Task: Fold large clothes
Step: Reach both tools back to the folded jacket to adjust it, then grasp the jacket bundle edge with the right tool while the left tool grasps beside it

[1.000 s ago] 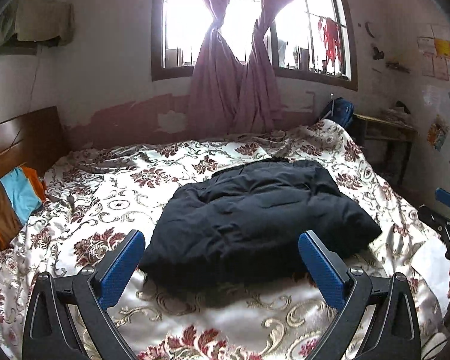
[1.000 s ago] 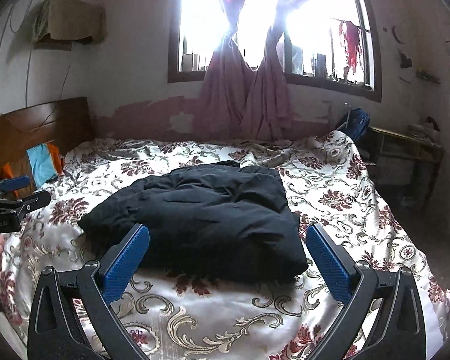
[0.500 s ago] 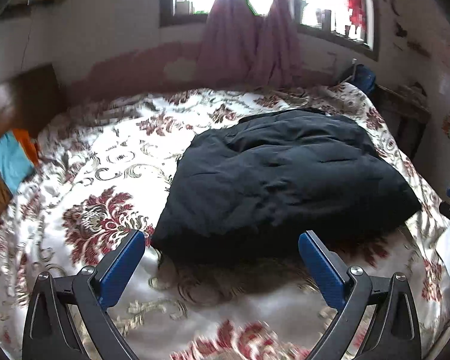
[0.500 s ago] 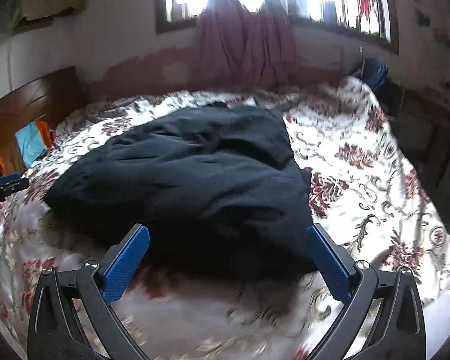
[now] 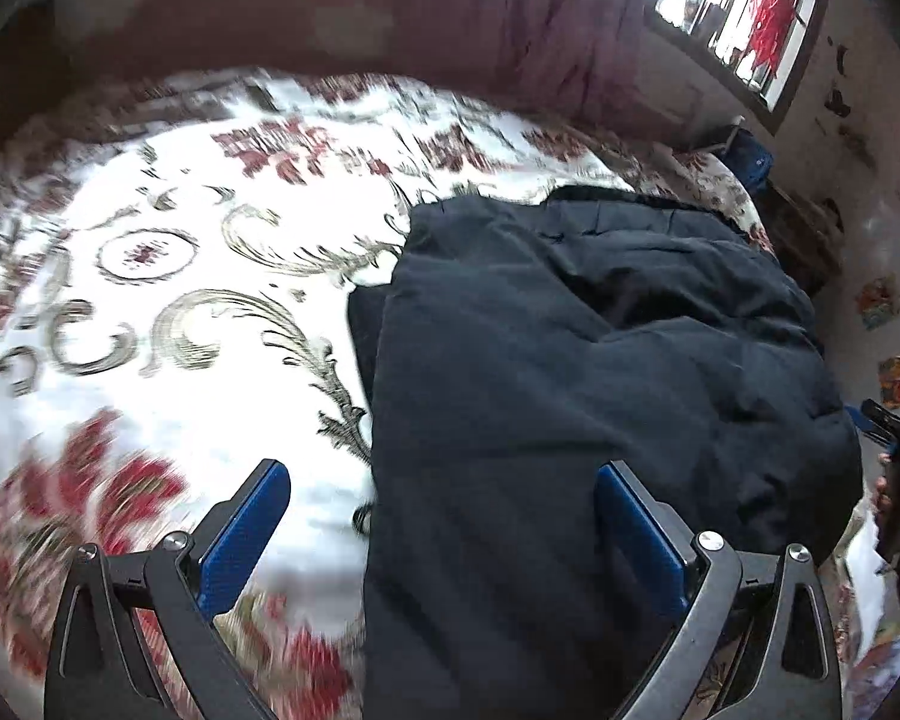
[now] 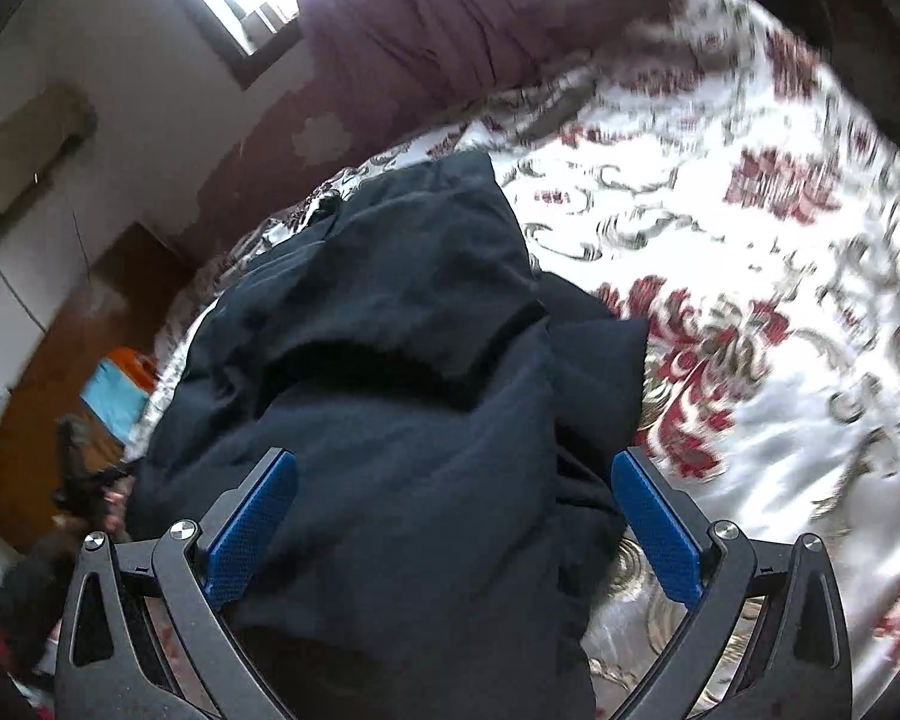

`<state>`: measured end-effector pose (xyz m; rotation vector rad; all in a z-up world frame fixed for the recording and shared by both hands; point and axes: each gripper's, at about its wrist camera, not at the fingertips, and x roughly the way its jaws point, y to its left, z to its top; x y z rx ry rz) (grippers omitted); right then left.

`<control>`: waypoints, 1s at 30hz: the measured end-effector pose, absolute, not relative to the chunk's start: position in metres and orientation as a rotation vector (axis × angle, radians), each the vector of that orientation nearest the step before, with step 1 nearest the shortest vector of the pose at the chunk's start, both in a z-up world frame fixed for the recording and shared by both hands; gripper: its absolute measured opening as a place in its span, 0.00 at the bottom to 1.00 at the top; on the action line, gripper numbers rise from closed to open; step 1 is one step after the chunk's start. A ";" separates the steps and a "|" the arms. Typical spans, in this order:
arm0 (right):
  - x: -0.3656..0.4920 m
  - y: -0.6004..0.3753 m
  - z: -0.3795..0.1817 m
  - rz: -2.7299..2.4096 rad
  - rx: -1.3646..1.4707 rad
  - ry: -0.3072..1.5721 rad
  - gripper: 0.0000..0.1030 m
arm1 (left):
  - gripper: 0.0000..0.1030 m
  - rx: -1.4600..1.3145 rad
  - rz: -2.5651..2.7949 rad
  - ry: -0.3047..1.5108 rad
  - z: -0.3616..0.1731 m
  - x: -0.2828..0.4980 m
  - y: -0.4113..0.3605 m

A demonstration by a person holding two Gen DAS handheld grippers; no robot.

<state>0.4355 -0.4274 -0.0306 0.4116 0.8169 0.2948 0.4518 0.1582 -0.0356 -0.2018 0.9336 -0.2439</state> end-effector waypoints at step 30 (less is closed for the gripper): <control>0.466 -0.419 -0.117 0.491 0.854 0.975 0.99 | 1.00 -0.329 -0.608 1.257 -0.094 0.526 0.116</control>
